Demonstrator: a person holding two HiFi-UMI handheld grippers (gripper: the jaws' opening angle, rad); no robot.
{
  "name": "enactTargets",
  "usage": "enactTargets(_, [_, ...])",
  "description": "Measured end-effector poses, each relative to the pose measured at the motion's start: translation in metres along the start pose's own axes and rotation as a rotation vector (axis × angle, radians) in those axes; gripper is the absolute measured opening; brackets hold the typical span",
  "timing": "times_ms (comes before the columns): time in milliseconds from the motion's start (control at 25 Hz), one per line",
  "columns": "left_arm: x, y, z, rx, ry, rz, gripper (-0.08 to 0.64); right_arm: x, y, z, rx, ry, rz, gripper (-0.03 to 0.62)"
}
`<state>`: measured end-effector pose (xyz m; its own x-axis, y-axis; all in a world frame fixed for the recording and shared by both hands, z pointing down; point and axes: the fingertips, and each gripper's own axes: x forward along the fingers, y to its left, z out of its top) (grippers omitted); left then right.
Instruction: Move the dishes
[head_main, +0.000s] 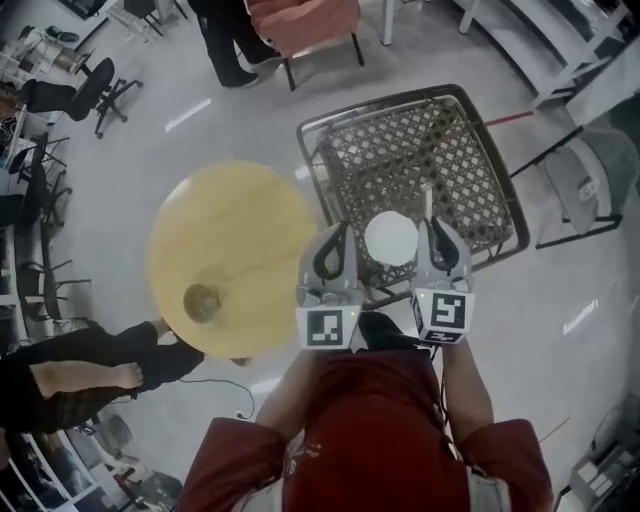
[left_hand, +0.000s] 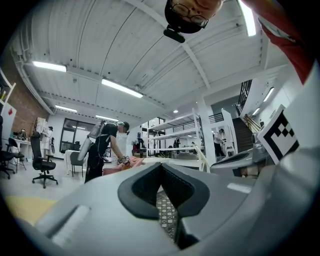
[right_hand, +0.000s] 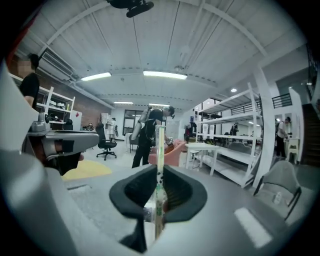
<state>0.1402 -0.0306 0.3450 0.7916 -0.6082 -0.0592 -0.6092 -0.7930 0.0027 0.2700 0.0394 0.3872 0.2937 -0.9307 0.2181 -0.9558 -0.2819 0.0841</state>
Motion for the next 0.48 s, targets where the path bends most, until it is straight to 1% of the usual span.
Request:
enactTargets(120, [0.009, -0.017, -0.008, -0.005, 0.008, -0.040, 0.008, -0.008, -0.021, -0.012, 0.010, 0.016, -0.051, 0.041])
enactTargets(280, [0.021, -0.041, -0.015, -0.010, 0.018, -0.081, 0.008, -0.017, -0.048, -0.029, 0.025, 0.047, -0.100, 0.041])
enactTargets(480, [0.027, -0.060, -0.024, 0.000, 0.036, -0.112, 0.008, -0.019, -0.069, -0.059, 0.049, 0.104, -0.132, 0.041])
